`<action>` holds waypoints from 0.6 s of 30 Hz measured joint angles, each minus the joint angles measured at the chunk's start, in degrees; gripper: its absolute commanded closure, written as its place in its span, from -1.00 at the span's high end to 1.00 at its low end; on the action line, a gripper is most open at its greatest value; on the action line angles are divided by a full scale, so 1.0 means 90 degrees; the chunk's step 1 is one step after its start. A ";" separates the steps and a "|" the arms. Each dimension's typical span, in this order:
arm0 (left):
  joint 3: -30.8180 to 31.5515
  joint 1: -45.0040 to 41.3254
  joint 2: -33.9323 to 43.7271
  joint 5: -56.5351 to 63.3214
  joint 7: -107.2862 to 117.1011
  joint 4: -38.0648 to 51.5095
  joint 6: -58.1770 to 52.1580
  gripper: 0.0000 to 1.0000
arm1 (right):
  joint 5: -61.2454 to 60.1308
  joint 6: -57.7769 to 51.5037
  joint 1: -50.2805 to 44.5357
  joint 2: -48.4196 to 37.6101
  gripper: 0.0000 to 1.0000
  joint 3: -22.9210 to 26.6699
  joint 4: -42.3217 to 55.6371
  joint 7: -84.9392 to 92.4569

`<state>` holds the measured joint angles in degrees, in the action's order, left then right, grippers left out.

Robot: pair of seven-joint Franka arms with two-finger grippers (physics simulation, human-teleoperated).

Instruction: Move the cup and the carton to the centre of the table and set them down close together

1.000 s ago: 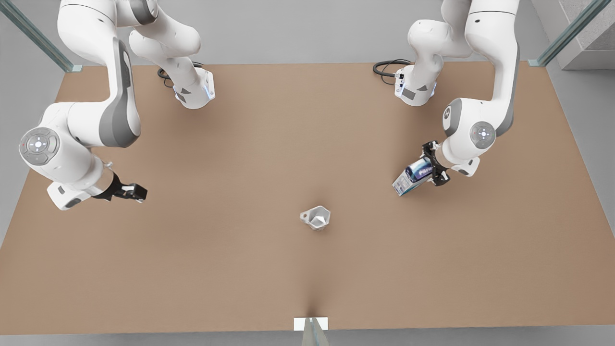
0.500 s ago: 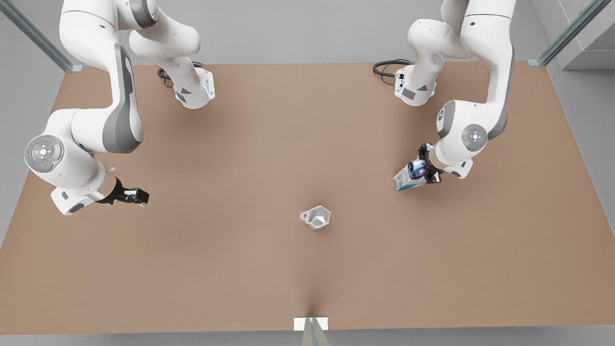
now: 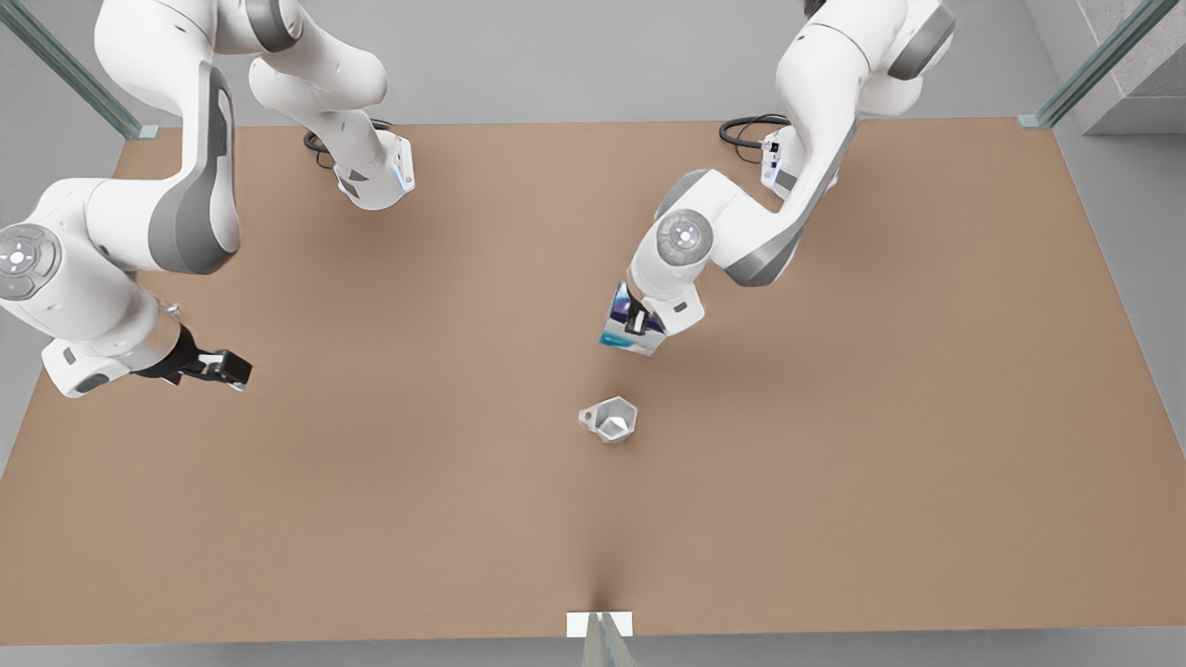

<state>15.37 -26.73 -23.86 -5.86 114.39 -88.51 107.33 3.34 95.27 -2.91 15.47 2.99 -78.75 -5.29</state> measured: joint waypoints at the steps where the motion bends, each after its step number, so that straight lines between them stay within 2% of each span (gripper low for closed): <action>1: 0.0001 -0.0091 -0.0139 0.0037 0.0112 0.0131 0.0020 0.17 | 0.0000 0.0000 -0.0011 0.0009 1.00 0.0014 -0.0009 0.0012; 8: 0.0001 -0.0222 -0.0443 0.0221 0.0255 0.0138 0.0446 0.26 | 0.0000 0.0038 0.0119 0.0079 1.00 0.0019 -0.0019 0.0081; 9: 0.0001 -0.0223 -0.0471 0.0231 0.0247 0.0137 0.0474 0.47 | 0.0008 0.0056 0.0118 0.0087 1.00 0.0019 -0.0020 0.0081; 11: 0.0002 -0.0222 -0.0493 0.0283 0.0244 0.0131 0.0483 0.73 | 0.0004 0.0059 0.0119 0.0089 1.00 0.0019 -0.0039 0.0081; 13: -0.0009 -0.0215 -0.0489 0.0313 0.0234 0.0118 0.0439 0.80 | 0.0000 0.0059 0.0114 0.0089 1.00 0.0019 -0.0056 0.0071; 14: -0.0017 -0.0213 -0.0494 0.0317 0.0237 0.0125 0.0437 0.94 | 0.0000 0.0042 0.0107 0.0089 1.00 0.0019 -0.0059 0.0071; 18: -0.0033 -0.0215 -0.0486 0.0326 0.0229 0.0127 0.0413 1.00 | 0.0000 0.0033 0.0118 0.0089 1.00 0.0019 -0.0059 0.0081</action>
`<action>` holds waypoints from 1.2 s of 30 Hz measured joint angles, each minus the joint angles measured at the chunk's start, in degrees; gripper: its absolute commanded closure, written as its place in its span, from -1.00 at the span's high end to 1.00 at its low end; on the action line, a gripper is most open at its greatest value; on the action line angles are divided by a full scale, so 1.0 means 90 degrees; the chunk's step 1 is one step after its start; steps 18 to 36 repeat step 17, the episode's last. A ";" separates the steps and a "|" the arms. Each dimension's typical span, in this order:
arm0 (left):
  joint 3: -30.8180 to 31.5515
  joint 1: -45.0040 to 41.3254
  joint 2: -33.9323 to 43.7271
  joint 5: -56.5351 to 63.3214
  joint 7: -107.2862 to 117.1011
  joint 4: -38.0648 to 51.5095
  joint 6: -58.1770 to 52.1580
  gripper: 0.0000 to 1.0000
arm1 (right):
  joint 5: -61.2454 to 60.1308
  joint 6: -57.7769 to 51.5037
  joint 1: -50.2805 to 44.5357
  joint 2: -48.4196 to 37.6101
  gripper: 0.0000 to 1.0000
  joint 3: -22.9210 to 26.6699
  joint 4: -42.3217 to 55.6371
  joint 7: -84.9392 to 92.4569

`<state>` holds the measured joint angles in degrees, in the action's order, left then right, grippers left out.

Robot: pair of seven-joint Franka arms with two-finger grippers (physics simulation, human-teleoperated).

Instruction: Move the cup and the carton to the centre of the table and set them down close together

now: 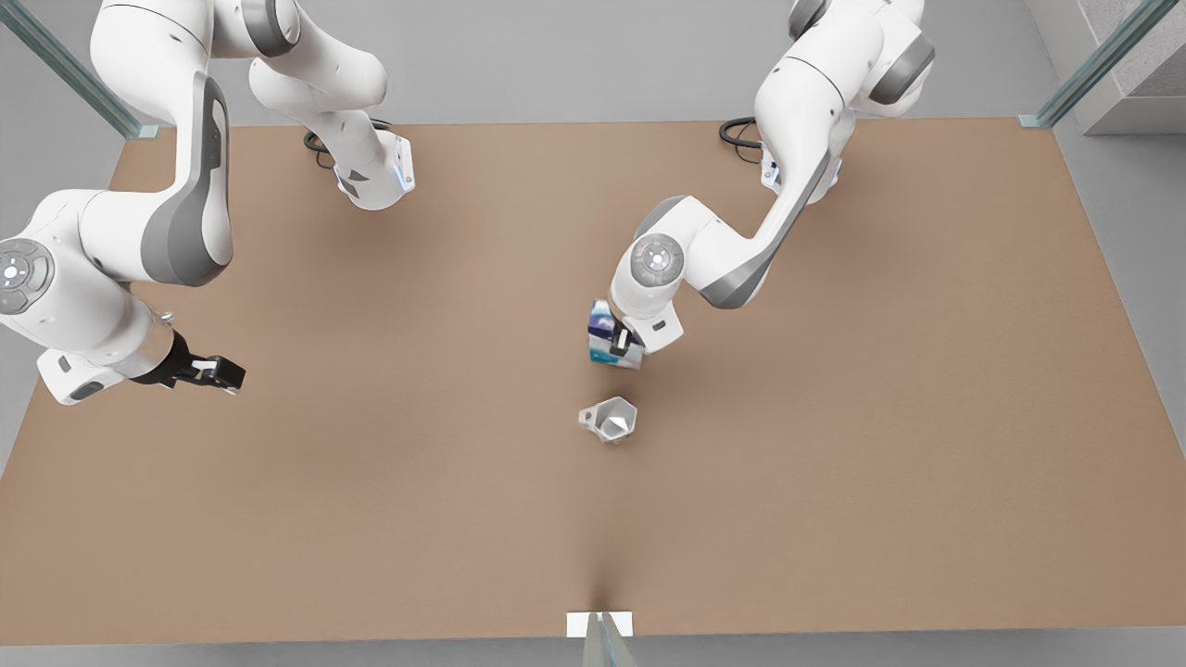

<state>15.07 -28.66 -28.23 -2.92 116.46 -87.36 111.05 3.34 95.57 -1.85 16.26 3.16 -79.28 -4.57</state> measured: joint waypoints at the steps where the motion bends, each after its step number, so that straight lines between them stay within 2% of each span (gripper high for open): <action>1: -0.0004 0.0002 0.0002 0.0001 0.0000 0.0000 -0.0004 1.00 | 0.0000 -0.0011 0.0002 0.0000 1.00 0.0000 0.0000 0.0000; 6: -0.0244 0.0374 0.0236 -0.0020 -0.0892 0.0617 -0.1308 1.00 | -0.0010 -0.0042 -0.0003 -0.0020 1.00 -0.0004 0.0048 -0.0002; 8: -0.0592 0.0921 0.0437 -0.0032 -0.4033 0.1102 -0.2766 1.00 | -0.0019 -0.0042 -0.0004 -0.0019 1.00 -0.0004 0.0049 -0.0009; 10: -0.0846 0.2146 0.0852 -0.0027 -0.8153 0.1495 -0.4098 1.00 | -0.0018 -0.0042 -0.0009 -0.0020 1.00 -0.0010 0.0043 -0.0010; 11: -0.1253 0.2768 0.1103 0.0031 -1.0275 0.1541 -0.4157 1.00 | -0.0019 -0.0042 -0.0012 -0.0019 1.00 -0.0010 0.0039 -0.0010; 12: -0.1584 0.2910 0.1421 0.0153 -1.2398 0.1402 -0.3586 1.00 | -0.0020 -0.0042 -0.0008 -0.0020 1.00 -0.0010 0.0039 -0.0010; 13: -0.1595 0.2781 0.1586 0.0347 -1.2935 0.1219 -0.3212 1.00 | -0.0020 -0.0042 -0.0021 -0.0020 1.00 -0.0010 0.0039 -0.0010; 17: -0.1596 0.2799 0.1662 0.0743 -1.2852 0.1194 -0.3198 1.00 | -0.0020 -0.0042 -0.0035 -0.0020 1.00 -0.0010 0.0039 -0.0008; 36: -0.1596 0.2799 0.1662 0.0743 -1.2852 0.1194 -0.3198 1.00 | -0.0020 -0.0042 -0.0035 -0.0020 1.00 -0.0010 0.0039 -0.0008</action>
